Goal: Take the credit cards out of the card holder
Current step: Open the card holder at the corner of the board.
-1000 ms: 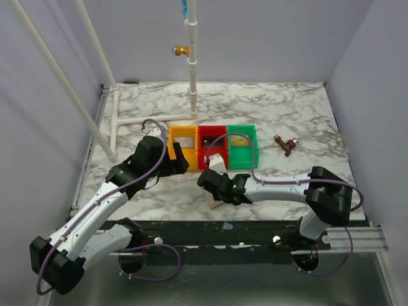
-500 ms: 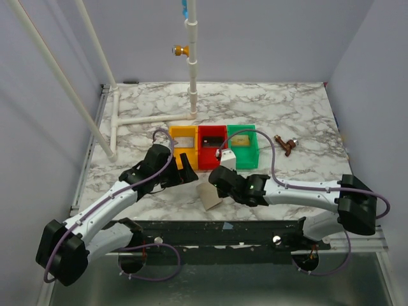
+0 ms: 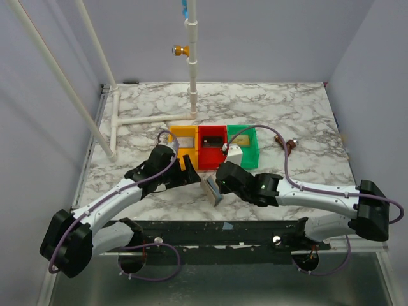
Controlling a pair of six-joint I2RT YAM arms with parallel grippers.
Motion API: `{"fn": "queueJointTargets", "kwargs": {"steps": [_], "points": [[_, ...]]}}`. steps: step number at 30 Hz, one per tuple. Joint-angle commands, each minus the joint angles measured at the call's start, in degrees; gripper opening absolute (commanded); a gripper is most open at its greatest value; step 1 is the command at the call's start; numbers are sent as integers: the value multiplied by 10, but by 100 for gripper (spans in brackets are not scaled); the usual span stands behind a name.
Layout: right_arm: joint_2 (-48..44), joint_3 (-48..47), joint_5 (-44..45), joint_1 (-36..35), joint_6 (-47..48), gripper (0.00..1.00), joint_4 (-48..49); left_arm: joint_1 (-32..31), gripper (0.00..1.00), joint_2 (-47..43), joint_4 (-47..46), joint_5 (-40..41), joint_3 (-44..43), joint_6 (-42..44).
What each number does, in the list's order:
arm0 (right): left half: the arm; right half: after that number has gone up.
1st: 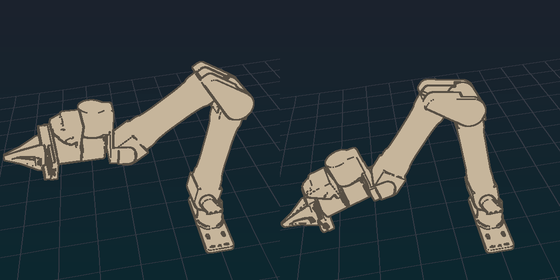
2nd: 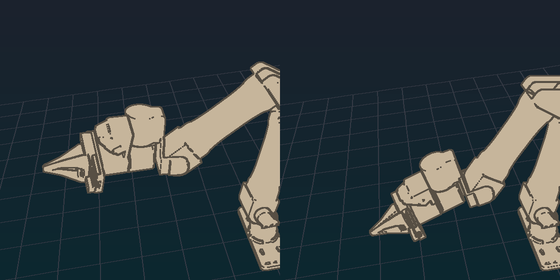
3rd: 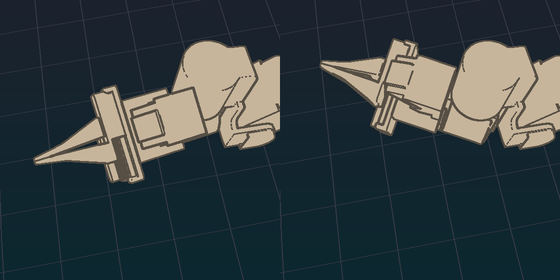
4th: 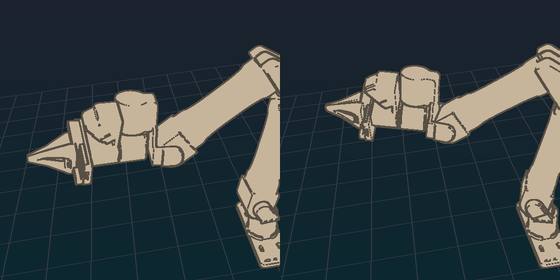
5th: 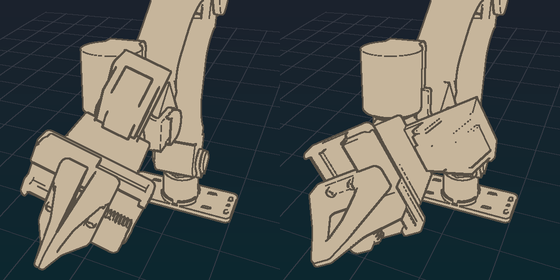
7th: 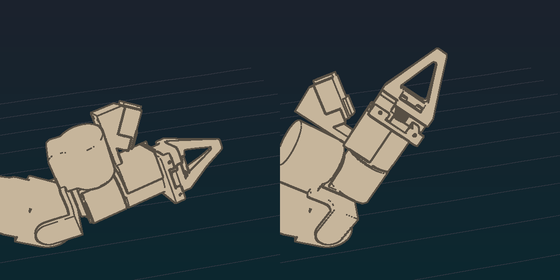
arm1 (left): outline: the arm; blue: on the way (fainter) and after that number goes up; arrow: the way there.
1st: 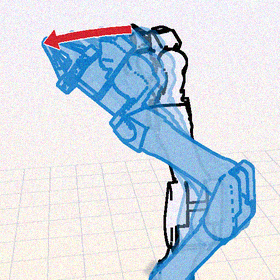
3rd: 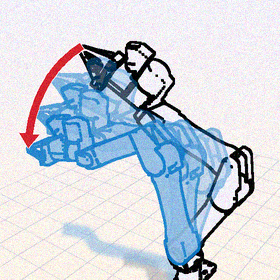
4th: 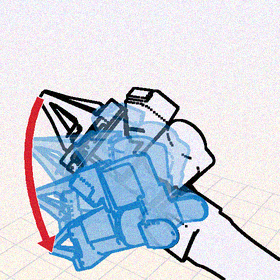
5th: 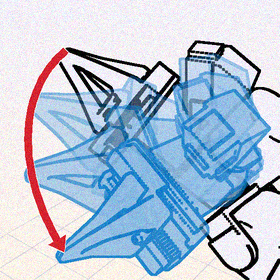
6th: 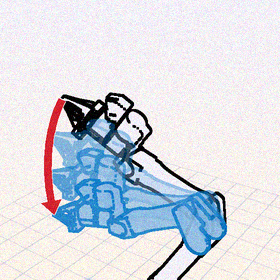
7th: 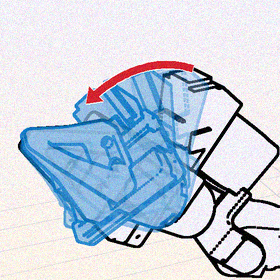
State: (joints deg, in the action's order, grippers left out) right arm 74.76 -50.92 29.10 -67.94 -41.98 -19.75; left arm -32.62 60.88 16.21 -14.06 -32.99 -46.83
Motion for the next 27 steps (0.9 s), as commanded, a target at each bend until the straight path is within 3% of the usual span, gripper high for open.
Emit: {"fn": "queueJointTargets", "kwargs": {"steps": [1, 8, 27], "points": [[-4, -15, 11, -5, -6, 1, 9, -8, 80, 27, -33, -18, 6, -3], [-14, -16, 1, -4, -5, 1, 10, -17, 76, 42, -59, -28, 13, -13], [-43, -1, 40, -4, -28, 1, -26, -22, 24, 97, -48, -17, 0, 7]]}}
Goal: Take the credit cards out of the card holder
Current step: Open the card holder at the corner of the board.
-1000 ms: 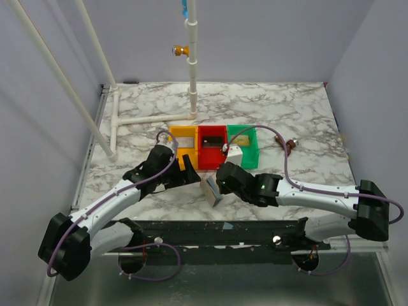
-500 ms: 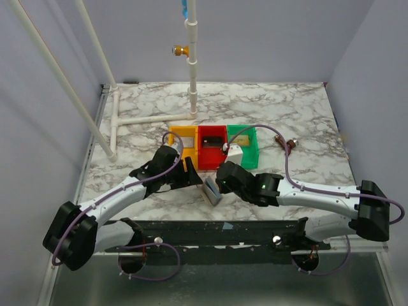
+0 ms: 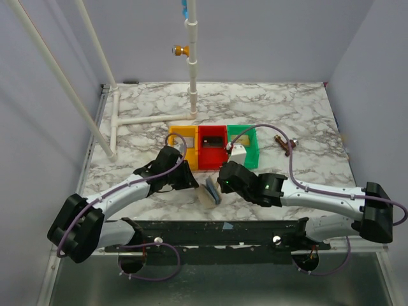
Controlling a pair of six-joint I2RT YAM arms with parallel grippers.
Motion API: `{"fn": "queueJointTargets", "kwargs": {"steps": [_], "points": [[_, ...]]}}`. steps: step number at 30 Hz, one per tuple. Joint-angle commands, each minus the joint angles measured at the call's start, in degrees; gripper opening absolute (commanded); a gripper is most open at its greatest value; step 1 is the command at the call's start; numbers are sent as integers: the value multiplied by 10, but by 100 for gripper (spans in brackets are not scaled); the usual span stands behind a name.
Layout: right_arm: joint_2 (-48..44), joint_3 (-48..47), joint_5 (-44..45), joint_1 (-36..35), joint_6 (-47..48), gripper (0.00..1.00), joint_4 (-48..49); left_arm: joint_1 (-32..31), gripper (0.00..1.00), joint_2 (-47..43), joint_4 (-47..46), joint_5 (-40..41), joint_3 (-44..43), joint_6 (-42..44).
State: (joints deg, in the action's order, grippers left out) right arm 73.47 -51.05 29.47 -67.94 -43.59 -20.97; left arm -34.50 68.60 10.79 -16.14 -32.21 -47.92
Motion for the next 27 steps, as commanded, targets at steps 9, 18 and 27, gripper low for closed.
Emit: {"fn": "queueJointTargets", "kwargs": {"steps": [9, 18, 27], "points": [[-44, -2, 44, -5, -8, 1, -25, -3, 11, 57, 29, 32, -42, 52], [-22, -9, 97, -4, -95, 1, -141, -9, 35, 31, 50, 1, -67, 72], [8, 40, 115, 1, -248, 7, -253, -14, 40, 37, 51, -2, -56, 70]]}}
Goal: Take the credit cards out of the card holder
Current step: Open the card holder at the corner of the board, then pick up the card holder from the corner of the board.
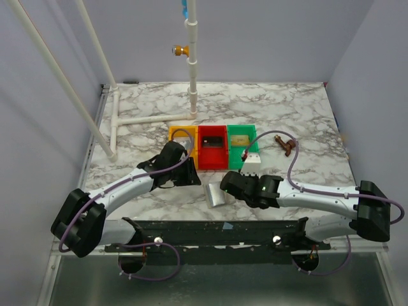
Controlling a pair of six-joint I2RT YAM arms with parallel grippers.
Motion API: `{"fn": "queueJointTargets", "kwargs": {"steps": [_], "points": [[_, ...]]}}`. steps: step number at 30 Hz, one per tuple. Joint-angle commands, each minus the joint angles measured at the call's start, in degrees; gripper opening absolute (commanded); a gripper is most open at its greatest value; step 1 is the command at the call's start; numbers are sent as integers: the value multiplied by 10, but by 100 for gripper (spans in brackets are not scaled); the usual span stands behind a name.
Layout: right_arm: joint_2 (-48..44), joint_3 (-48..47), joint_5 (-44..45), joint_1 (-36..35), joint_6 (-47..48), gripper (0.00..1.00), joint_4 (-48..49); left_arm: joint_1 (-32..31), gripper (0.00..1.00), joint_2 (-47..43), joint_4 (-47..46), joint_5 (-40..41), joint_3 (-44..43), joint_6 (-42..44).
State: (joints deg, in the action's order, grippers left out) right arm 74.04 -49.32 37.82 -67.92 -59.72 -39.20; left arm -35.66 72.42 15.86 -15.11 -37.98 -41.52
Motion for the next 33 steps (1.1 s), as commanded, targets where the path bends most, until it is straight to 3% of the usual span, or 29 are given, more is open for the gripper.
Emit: {"fn": "queueJointTargets", "kwargs": {"steps": [1, 3, 7, 11, 18, 23, 33], "points": [[-2, 23, 31, 1, -86, 18, -67, -4, 40, 0, -4, -17, 3, 6], [-20, 23, 24, 1, -56, 35, -33, -10, 40, 7, -13, -26, 1, 5], [-35, 15, 18, 1, 7, 53, 25, -31, 40, 34, -24, -42, -25, 1], [-11, -11, 22, 1, 13, 62, 21, -64, 39, 75, -31, -55, -66, -7], [-46, 16, -35, 0, 43, 78, 110, -112, 39, 136, -42, -70, -127, -19], [-83, 50, -58, 0, 74, 75, 148, -121, 39, 167, -55, -91, -154, -28], [-88, 121, -53, 0, 30, 49, 152, -121, 39, 216, -17, -81, -215, -12]]}}
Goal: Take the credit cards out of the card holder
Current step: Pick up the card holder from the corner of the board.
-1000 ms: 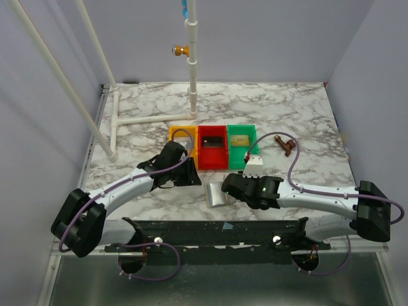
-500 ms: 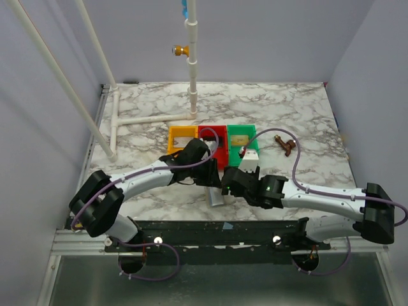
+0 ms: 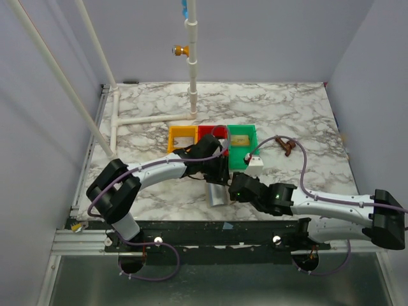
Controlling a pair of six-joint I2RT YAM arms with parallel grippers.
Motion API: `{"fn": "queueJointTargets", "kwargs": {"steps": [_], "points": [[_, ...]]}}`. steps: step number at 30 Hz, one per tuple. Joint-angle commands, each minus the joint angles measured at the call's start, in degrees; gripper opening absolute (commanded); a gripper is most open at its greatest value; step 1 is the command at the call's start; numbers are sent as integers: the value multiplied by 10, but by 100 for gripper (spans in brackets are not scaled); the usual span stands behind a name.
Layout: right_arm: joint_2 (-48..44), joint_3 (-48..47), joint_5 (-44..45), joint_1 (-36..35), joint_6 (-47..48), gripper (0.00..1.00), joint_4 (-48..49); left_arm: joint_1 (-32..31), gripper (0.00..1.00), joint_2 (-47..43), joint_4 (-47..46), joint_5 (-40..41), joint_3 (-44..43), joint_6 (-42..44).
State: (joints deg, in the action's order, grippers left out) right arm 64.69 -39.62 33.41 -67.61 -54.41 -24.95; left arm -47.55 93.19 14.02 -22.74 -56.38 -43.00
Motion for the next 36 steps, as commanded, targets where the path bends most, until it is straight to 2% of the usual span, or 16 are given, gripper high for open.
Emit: {"fn": "queueJointTargets", "kwargs": {"steps": [1, 8, 14, 20, 23, 25, 27, 28, 31, 36], "points": [[9, 25, -5, -2, -35, 49, 1, -2, 40, 11, 9, 0, -35, 5], [75, 15, 16, -2, -104, 49, -72, -1, 43, -24, 55, 44, -34, 24], [74, 24, 5, -3, -66, 53, 21, 6, 44, -82, 69, 62, 17, 31], [123, 18, -17, -2, -40, 52, 82, 38, 45, -170, 86, 73, 87, 37], [149, 18, -27, -2, -44, 40, 90, 66, 46, -214, 96, 74, 112, 45], [155, 14, -28, -3, -43, 26, 93, 89, 47, -240, 95, 67, 130, 50], [144, 2, -23, -3, -37, 5, 84, 110, 47, -258, 93, 51, 143, 57], [134, -7, -20, -2, -33, 1, 76, 120, 47, -264, 89, 45, 151, 60], [86, -39, -11, -3, 0, 1, 74, 151, 47, -278, 67, 1, 173, 64], [12, -114, 23, -2, 71, 1, 76, 198, 47, -310, -29, -111, 210, 34]]}}
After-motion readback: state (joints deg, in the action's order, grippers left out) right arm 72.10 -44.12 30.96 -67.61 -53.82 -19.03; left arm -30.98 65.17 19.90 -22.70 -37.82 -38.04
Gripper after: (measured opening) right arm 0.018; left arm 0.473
